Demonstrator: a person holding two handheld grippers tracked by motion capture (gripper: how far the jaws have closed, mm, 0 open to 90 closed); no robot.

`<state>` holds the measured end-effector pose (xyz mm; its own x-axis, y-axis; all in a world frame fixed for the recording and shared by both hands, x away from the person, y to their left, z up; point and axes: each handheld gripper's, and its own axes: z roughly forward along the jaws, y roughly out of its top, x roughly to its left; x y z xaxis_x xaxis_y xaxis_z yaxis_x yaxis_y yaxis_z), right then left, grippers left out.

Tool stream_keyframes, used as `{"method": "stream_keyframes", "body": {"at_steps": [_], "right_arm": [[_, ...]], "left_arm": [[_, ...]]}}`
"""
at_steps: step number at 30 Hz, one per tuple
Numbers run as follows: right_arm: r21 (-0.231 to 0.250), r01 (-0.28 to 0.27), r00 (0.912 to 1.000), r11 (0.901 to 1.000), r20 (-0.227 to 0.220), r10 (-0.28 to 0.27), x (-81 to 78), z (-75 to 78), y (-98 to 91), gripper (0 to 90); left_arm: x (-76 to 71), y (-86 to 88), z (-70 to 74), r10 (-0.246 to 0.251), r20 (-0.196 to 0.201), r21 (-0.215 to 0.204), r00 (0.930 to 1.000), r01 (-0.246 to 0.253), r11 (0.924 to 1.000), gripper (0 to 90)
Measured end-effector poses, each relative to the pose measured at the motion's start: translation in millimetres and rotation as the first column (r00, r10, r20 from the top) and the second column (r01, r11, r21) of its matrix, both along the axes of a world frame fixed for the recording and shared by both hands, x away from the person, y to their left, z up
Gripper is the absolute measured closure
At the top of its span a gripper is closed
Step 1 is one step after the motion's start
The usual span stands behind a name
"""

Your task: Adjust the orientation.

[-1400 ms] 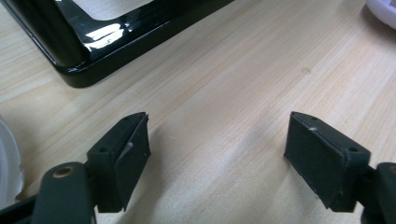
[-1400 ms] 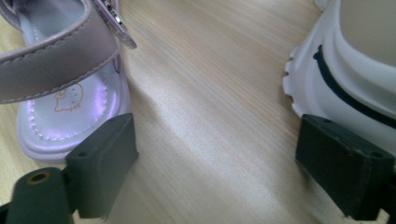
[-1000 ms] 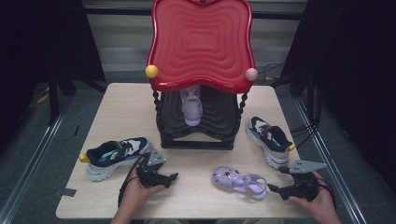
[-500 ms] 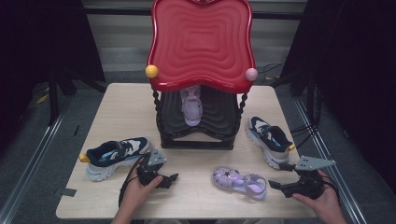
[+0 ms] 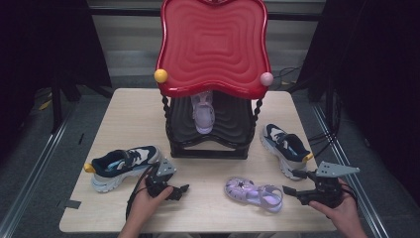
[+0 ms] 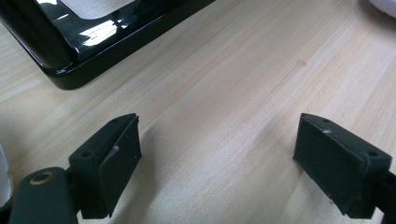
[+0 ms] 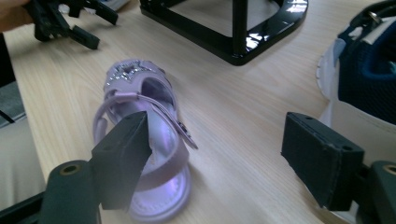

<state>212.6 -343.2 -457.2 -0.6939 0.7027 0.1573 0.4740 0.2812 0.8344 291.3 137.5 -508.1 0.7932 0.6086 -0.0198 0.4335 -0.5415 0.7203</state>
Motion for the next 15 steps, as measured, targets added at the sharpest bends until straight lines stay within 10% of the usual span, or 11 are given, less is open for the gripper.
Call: {"method": "stream_keyframes", "body": {"at_steps": [15], "right_arm": [[0.004, -0.086, 0.9961, 0.9963, 0.021, 0.086, 7.1, -10.6, 20.4, 37.2]], "left_arm": [[0.1, 0.0, -0.2, -0.001, 0.000, -0.002, 1.0000, 0.001, 1.0000, 13.9]]}}
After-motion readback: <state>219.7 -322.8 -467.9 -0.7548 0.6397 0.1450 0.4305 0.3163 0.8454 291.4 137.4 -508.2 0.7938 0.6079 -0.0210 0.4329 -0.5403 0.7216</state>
